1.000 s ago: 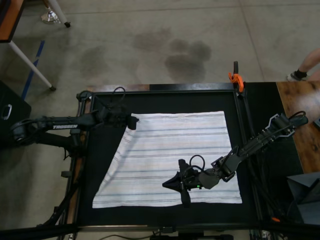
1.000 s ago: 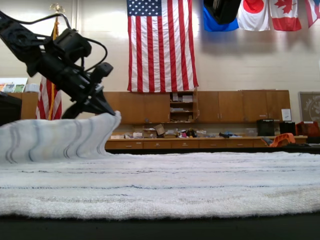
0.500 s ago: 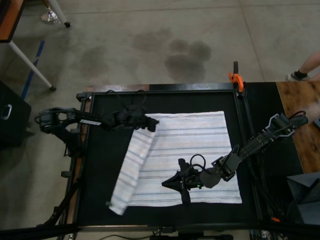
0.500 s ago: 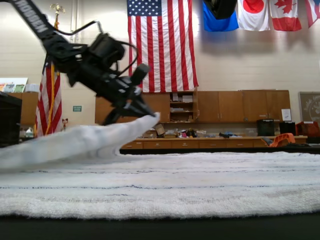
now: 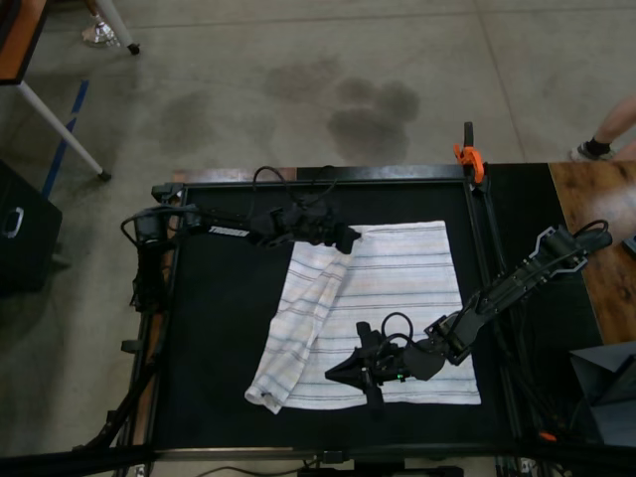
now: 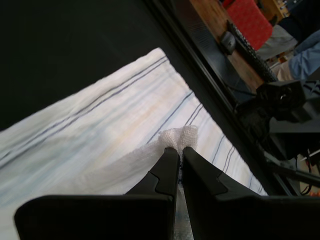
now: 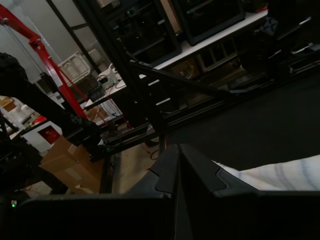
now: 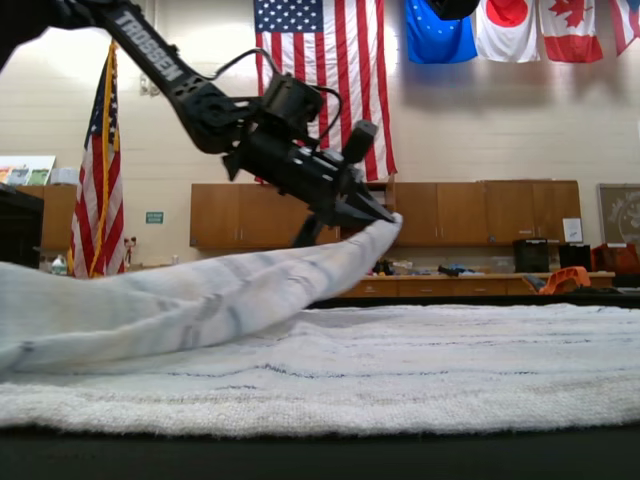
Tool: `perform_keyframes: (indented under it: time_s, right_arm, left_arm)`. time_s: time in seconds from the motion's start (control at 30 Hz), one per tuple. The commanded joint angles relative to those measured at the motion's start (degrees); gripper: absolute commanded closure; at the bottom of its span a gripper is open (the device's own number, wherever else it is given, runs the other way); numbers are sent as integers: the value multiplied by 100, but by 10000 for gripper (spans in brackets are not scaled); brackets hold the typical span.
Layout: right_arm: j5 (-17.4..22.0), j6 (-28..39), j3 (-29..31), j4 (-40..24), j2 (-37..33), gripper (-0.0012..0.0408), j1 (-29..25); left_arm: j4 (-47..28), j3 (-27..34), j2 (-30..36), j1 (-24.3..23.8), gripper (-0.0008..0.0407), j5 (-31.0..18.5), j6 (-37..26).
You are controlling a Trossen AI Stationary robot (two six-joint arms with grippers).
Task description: Fold the towel
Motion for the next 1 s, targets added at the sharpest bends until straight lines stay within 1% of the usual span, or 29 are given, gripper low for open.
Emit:
perform_keyframes:
  time_s: [0.0,0.2,0.33,0.47,0.6,0.7,0.83,0.9,0.97]
  right_arm:
    - [-2,-4,7,0,0,396,11]
    - [-2,-2,7,7,0,396,11]
    - [-2,-9,7,74,0,396,11]
    - [-2,-15,7,85,0,396,11]
    - [-2,-26,7,101,0,396,11]
    - [-2,-96,7,170,0,396,11]
    - [0,-205,7,273,0,396,11]
    - [0,-216,7,271,0,396,11]
    - [0,-214,7,286,0,396,11]
  left_arm:
    - [-59,275,184,2,395,120,0]
    - [-109,977,557,2,395,181,24]
    - [-361,1388,719,2,395,160,155]
    - [-667,1663,807,4,395,157,260]
    - [-988,1768,890,2,395,153,267]
    - [-1075,1655,890,4,395,57,304]
    - [-1110,1552,890,7,395,26,610]
    - [-1115,1556,890,7,389,31,627]
    - [-1106,1567,890,7,371,33,776]
